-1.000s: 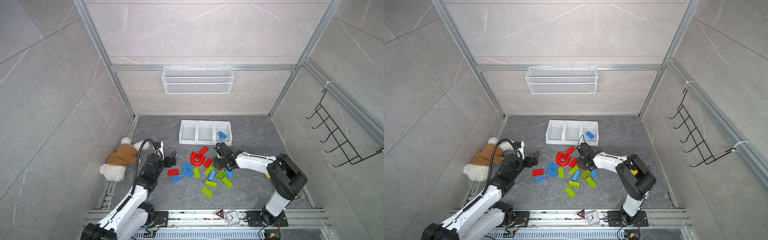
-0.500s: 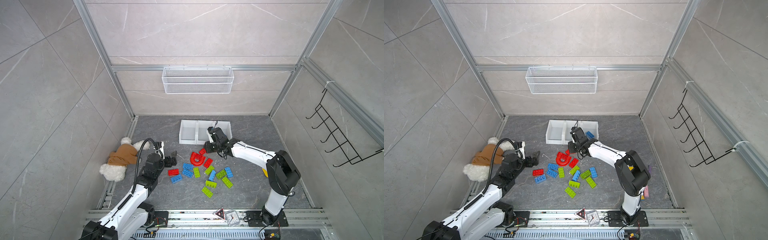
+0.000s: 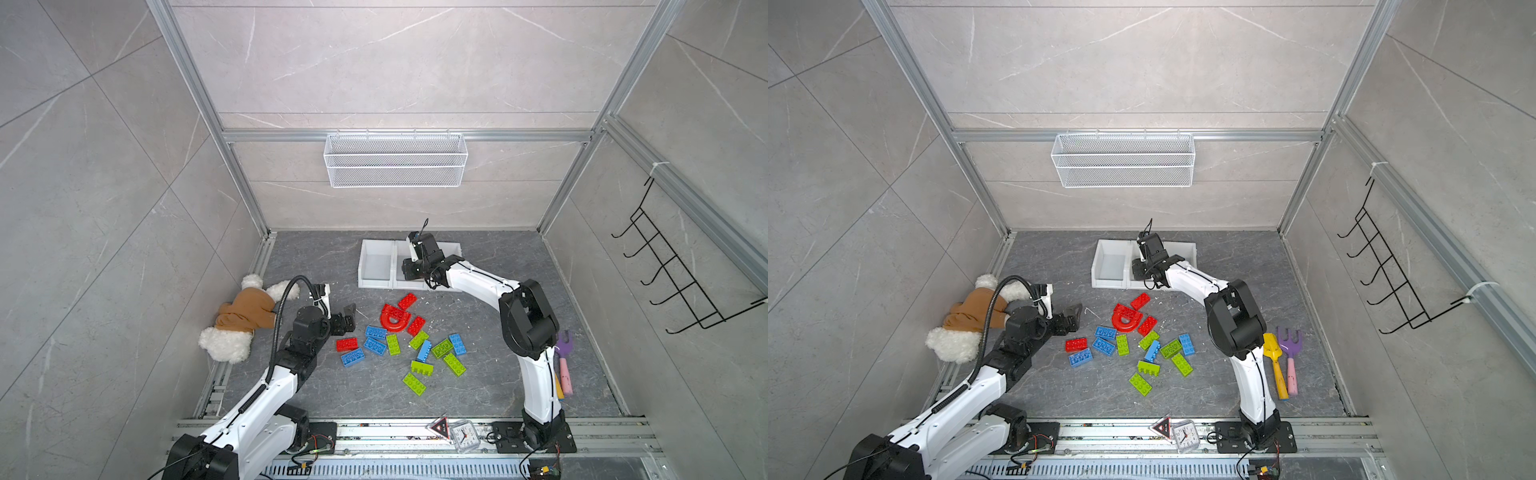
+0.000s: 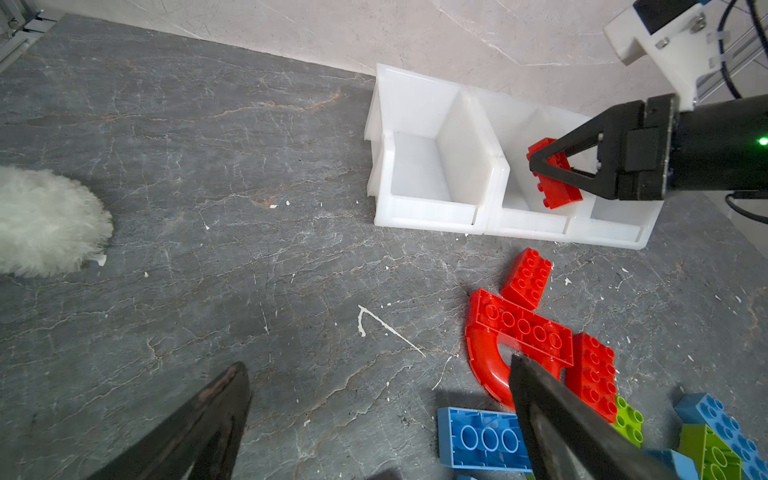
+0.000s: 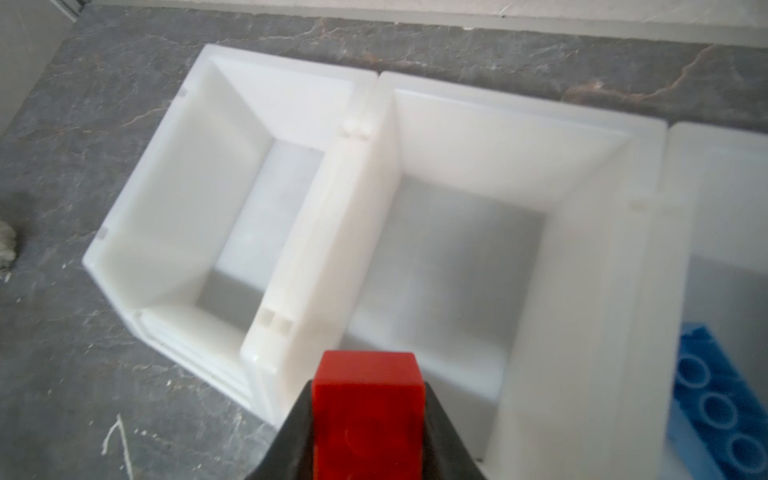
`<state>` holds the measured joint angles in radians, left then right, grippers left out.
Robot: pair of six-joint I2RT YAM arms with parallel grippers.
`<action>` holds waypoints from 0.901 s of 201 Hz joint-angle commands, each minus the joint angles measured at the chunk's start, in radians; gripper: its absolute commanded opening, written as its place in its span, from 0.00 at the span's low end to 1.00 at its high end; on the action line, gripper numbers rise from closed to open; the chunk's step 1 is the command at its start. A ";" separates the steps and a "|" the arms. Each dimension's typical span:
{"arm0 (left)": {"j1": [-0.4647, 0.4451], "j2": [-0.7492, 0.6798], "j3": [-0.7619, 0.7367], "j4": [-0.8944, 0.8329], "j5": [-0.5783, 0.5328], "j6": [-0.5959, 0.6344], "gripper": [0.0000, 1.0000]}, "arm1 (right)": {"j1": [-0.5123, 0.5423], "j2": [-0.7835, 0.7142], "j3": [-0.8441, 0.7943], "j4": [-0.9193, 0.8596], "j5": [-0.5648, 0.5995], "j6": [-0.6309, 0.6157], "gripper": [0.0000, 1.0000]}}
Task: Sort the legos into containers by color
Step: 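Carry the red brick to the middle compartment and release it, then return the right gripper to the pile and grasp a light-blue brick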
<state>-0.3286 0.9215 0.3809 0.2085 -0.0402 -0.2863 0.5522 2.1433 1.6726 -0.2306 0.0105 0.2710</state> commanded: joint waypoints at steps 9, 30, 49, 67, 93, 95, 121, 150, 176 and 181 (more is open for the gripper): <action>0.002 -0.029 0.009 0.042 0.005 -0.011 1.00 | 0.000 0.054 0.072 -0.036 -0.036 -0.023 0.18; 0.002 -0.029 0.017 0.032 0.015 -0.014 1.00 | 0.000 0.078 0.098 -0.047 -0.029 -0.016 0.18; 0.002 -0.030 0.014 0.034 0.013 -0.017 1.00 | 0.001 0.096 0.126 -0.070 -0.036 -0.017 0.29; 0.001 -0.029 0.016 0.033 0.010 -0.018 1.00 | -0.001 0.093 0.142 -0.096 -0.029 -0.018 0.45; 0.001 -0.028 0.016 0.031 0.005 -0.018 1.00 | 0.000 0.029 0.096 -0.081 -0.012 -0.025 0.56; 0.002 -0.028 0.014 0.032 0.004 -0.018 1.00 | 0.000 0.023 0.091 -0.081 -0.011 -0.026 0.56; 0.002 -0.030 0.012 0.035 0.003 -0.020 1.00 | -0.001 -0.104 -0.012 -0.075 -0.017 -0.031 0.57; 0.002 -0.039 0.011 0.032 0.001 -0.020 1.00 | -0.002 -0.311 -0.223 -0.082 -0.026 -0.032 0.59; 0.001 -0.045 0.009 0.030 -0.005 -0.018 1.00 | -0.002 -0.496 -0.418 -0.164 0.005 -0.026 0.60; 0.002 -0.046 0.011 0.028 -0.005 -0.018 1.00 | -0.002 -0.524 -0.448 -0.173 0.011 -0.020 0.60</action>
<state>-0.3286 0.8978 0.3809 0.2100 -0.0425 -0.2924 0.5476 1.7687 1.3666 -0.3119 -0.0109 0.2497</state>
